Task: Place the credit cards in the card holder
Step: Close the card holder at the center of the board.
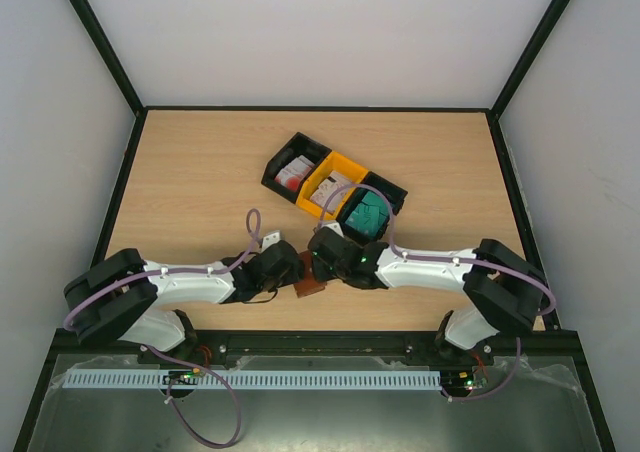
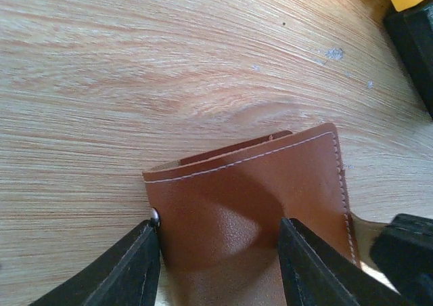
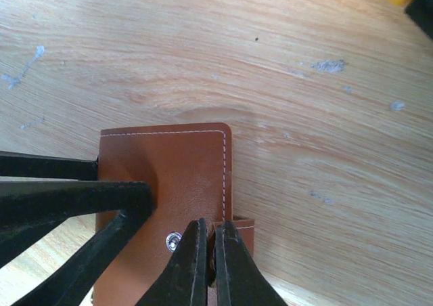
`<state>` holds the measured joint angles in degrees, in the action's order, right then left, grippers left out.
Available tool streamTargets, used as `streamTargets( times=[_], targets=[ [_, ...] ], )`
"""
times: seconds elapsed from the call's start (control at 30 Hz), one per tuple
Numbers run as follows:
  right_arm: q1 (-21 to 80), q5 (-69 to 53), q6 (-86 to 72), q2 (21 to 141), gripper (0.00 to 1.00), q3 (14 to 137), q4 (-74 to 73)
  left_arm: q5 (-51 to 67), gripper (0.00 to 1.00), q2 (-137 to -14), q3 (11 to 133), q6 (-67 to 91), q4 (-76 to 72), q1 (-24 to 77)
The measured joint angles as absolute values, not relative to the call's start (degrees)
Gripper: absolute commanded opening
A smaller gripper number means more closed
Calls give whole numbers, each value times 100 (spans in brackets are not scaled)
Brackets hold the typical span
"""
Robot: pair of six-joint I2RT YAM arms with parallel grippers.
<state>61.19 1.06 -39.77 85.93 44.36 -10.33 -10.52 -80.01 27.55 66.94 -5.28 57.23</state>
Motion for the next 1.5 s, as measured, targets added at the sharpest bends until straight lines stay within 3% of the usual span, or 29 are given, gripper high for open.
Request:
streamTargets(
  times=[0.43, 0.87, 1.13, 1.37, 1.5],
  targets=[
    [6112, -316, -3942, 9076, 2, 4292, -427, -1061, 45, -7944, 2512, 6818, -932, 5719],
    [6075, -593, -4045, 9144, 11, 4274, -102, -1061, 44, -7887, 2425, 6847, -1035, 5719],
    [6075, -607, -4128, 9144, 9, 4226, -14, -1061, 44, -7887, 2425, 6847, -1035, 5719],
    [6075, -635, -4136, 9107, 24, 4219, -25, -1063, 44, -7889, 2425, 6845, -1035, 5719],
    [6077, -722, -4128, 9024, 25, 4178, -45, -1063, 44, -7905, 2429, 6842, -1039, 5719]
  ],
)
